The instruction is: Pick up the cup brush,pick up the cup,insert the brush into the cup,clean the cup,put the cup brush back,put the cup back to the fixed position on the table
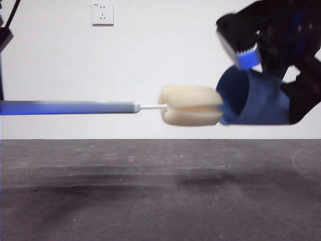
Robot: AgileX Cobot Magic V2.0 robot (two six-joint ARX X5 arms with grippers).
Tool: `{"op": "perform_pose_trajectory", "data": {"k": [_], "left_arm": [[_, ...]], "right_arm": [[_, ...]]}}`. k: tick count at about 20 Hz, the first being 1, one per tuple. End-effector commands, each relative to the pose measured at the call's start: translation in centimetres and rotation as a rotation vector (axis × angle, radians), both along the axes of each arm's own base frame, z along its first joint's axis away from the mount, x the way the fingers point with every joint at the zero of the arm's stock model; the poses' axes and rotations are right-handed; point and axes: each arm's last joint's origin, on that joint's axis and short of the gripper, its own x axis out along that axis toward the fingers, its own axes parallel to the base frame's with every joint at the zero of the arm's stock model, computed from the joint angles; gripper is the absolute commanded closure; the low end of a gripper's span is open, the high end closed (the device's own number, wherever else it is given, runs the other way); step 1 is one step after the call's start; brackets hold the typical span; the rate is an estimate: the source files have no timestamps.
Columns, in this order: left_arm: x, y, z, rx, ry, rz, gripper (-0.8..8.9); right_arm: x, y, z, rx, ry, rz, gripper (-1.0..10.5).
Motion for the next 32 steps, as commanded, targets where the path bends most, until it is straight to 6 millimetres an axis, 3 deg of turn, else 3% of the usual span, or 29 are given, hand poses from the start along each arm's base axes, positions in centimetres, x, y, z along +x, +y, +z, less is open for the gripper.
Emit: {"op": "perform_pose_trajectory", "data": {"k": [1, 7, 14, 20, 26, 32], "left_arm": [[0.0, -0.1, 0.0, -0.013, 0.001, 0.014, 8.22], [0.6, -0.8, -0.6, -0.012, 0.02, 0.027, 8.22], [2.0, -4.2, -2.1, -0.117, 0.09, 0.028, 8.22], [3.4, -6.9, 1.4, -0.24, 0.045, 0.039, 8.22], [2.8, -4.8, 1.0, 0.003, 0.074, 0.114, 8.22], [0.5, -1.4, 3.1, 0.053, 0.085, 0.129, 8.22]], "right_arm": [[0.2, 0.8, -0.6, -0.012, -0.008, 0.024, 9.6], [-0.3, 2.4, -1.0, -0.056, -0.037, 0.09, 9.6], [-1.5, 3.8, -1.0, -0.048, -0.044, 0.159, 9.6], [-2.4, 5.1, -1.1, -0.026, -0.059, 0.205, 9.6], [-2.4, 4.9, -1.0, -0.056, -0.087, 0.174, 9.6], [-2.1, 4.6, -1.1, -0.051, -0.085, 0.148, 9.6]]}}
